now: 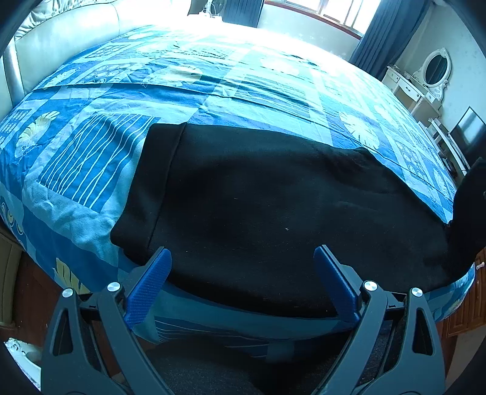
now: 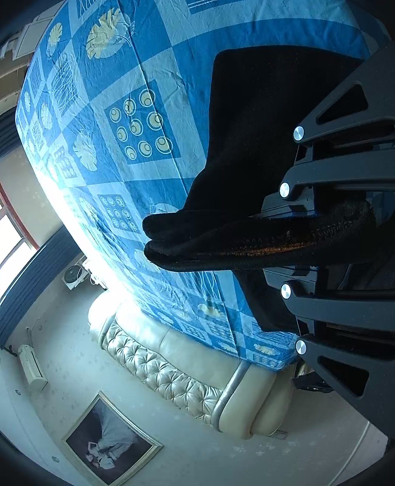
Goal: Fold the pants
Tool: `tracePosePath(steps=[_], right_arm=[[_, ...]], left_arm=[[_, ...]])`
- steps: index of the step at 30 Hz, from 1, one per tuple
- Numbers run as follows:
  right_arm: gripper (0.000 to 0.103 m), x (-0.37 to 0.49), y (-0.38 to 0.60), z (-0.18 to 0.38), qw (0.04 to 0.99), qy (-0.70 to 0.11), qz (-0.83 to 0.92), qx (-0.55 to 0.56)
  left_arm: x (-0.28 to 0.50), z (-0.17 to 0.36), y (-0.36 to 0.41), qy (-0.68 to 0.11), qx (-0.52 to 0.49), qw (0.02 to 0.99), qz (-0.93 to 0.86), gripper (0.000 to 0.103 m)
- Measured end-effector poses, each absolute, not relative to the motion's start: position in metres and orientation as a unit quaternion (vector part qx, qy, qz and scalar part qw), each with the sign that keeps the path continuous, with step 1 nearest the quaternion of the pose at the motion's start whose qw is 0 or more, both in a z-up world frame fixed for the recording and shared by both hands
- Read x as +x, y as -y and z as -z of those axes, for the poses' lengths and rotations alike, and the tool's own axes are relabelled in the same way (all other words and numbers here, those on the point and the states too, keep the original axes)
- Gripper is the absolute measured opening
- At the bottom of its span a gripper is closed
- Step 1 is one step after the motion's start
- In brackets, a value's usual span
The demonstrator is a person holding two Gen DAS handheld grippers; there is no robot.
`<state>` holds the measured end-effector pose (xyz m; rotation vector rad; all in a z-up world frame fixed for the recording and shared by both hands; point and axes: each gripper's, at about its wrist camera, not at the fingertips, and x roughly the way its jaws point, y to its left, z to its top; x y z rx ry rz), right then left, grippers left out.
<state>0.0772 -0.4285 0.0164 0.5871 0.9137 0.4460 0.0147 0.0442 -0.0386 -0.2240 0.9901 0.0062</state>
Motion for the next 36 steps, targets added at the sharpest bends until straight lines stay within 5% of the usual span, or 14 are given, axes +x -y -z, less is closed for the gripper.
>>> tracePosePath(steps=[21, 36], right_arm=[[0.022, 0.085, 0.298, 0.064, 0.837, -0.518, -0.142, 0.109], [0.041, 0.079, 0.268, 0.070, 0.824, -0.515, -0.180, 0.152]], left_arm=[[0.011, 0.036, -0.034, -0.472, -0.095, 0.877, 0.000, 0.095], [0.010, 0.037, -0.031, -0.474, -0.093, 0.876, 0.003, 0.095]])
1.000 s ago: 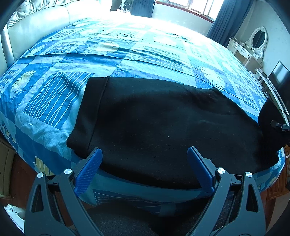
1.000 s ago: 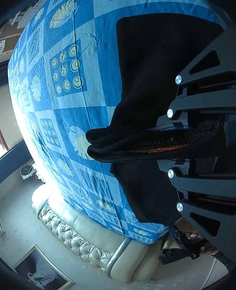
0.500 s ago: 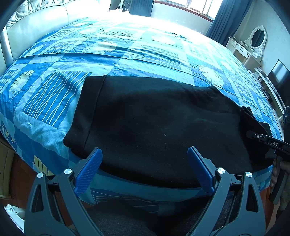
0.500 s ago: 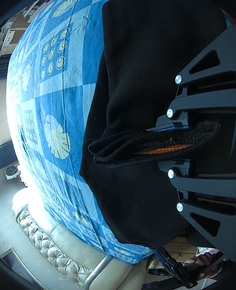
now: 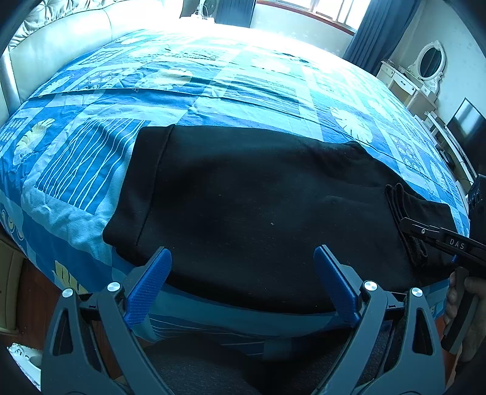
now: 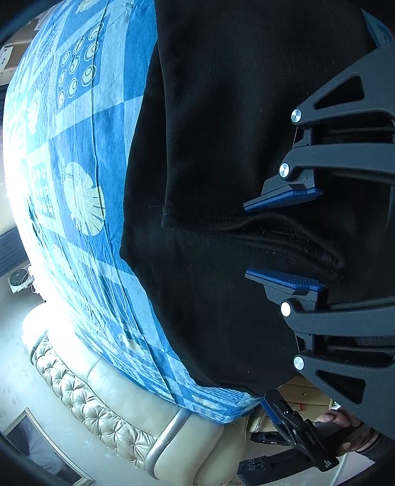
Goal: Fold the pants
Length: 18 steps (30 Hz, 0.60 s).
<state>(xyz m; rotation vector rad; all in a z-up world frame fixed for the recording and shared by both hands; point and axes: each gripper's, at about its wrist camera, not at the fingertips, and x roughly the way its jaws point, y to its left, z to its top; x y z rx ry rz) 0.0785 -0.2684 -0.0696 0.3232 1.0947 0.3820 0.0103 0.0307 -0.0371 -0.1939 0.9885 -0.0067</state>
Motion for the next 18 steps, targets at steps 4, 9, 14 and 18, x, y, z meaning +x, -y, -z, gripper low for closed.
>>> tracePosePath(steps=[4, 9, 14, 18], right_arm=[[0.045, 0.0781, 0.2688, 0.0722, 0.822, -0.512, -0.180, 0.172], [0.046, 0.0767, 0.2667, 0.0723, 0.823, -0.508, -0.181, 0.179], [0.049, 0.0742, 0.2629, 0.0717, 0.827, -0.501, -0.178, 0.182], [0.049, 0.0727, 0.2602, 0.0705, 0.832, -0.497, -0.173, 0.176]], left_arm=[[0.0102, 0.0366, -0.0304, -0.472, -0.092, 0.877, 0.004, 0.095], [0.0089, 0.0370, -0.0270, -0.471, -0.088, 0.878, 0.004, 0.095], [0.0086, 0.0360, -0.0249, -0.467, -0.081, 0.880, 0.004, 0.095], [0.0083, 0.0352, -0.0231, -0.464, -0.071, 0.883, 0.004, 0.095]])
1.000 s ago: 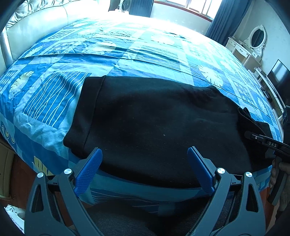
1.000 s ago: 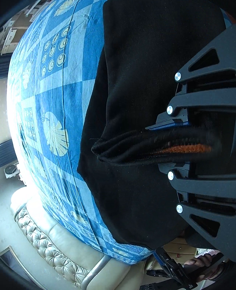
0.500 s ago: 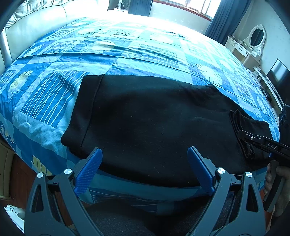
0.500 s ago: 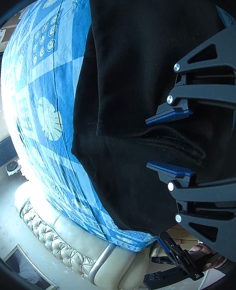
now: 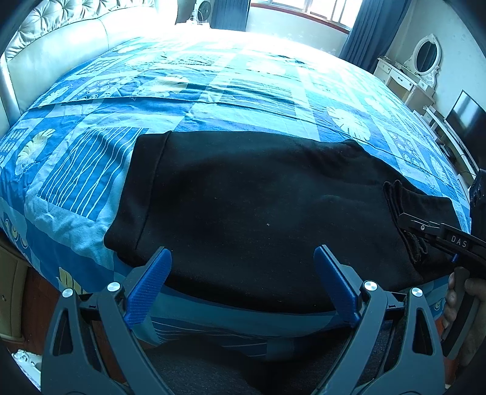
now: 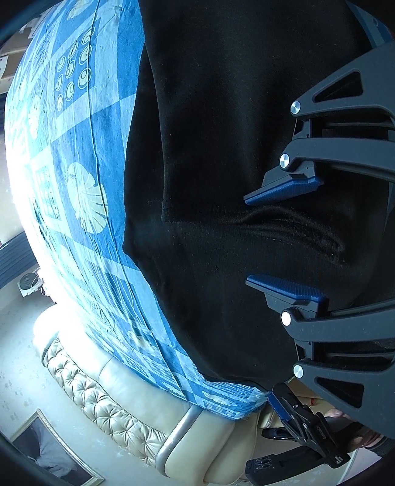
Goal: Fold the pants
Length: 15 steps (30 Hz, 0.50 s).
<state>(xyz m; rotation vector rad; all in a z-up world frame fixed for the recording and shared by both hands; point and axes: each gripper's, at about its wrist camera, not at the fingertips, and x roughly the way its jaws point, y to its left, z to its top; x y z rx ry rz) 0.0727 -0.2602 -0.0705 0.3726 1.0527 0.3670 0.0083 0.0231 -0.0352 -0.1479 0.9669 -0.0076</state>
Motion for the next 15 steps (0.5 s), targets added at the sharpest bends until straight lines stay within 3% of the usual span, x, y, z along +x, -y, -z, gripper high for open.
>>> tracePosePath(steps=[15], right_arm=[[0.051, 0.058, 0.242, 0.043, 0.857, -0.458, -0.188, 0.143]], left_arm=[[0.007, 0.035, -0.018, -0.462, -0.058, 0.885, 0.005, 0.095]])
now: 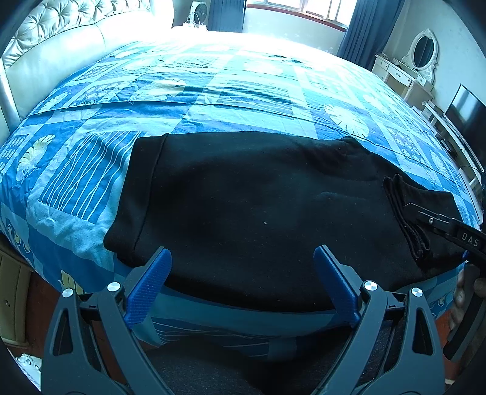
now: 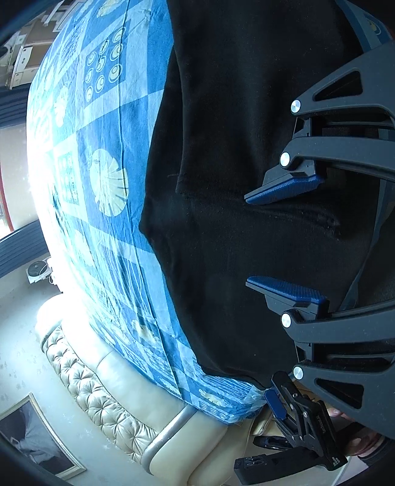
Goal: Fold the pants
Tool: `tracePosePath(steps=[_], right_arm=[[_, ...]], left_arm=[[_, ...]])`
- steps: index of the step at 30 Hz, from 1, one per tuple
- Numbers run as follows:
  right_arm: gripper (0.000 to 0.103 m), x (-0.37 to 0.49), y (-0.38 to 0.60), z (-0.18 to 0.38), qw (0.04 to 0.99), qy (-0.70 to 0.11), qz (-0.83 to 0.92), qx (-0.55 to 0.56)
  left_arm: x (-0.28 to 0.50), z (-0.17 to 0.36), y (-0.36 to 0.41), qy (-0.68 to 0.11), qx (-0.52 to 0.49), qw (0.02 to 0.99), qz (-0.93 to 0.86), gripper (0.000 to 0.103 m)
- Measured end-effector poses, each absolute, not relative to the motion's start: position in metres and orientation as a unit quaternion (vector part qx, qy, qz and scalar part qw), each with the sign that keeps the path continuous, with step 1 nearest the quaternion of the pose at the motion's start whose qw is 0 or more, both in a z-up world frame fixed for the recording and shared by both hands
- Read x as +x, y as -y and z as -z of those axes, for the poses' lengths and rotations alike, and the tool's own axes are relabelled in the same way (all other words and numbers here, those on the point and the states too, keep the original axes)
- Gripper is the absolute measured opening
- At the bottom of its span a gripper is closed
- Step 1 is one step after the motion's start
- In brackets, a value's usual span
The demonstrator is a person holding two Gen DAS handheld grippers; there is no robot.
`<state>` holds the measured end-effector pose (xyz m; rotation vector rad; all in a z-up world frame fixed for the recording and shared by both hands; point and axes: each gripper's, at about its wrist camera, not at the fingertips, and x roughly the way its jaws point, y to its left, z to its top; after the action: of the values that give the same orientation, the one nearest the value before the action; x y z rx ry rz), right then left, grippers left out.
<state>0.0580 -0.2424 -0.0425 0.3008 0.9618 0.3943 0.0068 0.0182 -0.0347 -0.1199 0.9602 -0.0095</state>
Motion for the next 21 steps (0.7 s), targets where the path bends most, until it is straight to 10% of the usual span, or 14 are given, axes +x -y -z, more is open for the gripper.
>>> tracePosePath(steps=[11, 21], right_arm=[[0.075, 0.057, 0.368, -0.033, 0.884, -0.376, -0.179, 0.214], [0.065, 0.071, 0.537, 0.097, 0.800, -0.424, -0.076, 0.418]], left_arm=[[0.006, 0.035, -0.018, -0.465, -0.069, 0.883, 0.008, 0.095], [0.006, 0.040, -0.015, -0.475, -0.070, 0.877, 0.013, 0.095]])
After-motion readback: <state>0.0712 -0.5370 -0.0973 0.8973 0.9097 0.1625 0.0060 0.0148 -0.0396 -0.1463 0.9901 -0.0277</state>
